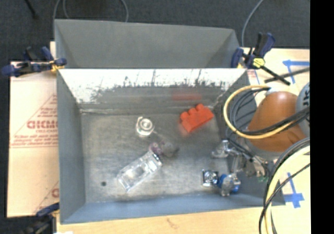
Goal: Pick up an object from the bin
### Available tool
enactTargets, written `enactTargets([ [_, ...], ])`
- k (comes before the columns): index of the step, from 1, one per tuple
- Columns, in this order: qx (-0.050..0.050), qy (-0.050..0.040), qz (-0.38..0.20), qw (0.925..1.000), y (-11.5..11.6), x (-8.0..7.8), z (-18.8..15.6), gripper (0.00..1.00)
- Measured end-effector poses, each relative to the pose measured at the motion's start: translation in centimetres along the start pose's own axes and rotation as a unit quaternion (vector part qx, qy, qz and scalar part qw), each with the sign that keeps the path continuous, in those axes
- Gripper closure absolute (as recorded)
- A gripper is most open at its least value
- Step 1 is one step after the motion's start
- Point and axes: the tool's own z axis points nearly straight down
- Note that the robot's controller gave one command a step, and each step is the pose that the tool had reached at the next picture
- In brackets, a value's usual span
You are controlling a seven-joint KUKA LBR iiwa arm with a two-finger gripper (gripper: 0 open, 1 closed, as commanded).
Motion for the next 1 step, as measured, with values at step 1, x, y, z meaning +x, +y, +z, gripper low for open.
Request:
enactTargets([
  [1,-0.001,0.0041,-0.001,1.0,0.04,0.26,0.24,1.0],
])
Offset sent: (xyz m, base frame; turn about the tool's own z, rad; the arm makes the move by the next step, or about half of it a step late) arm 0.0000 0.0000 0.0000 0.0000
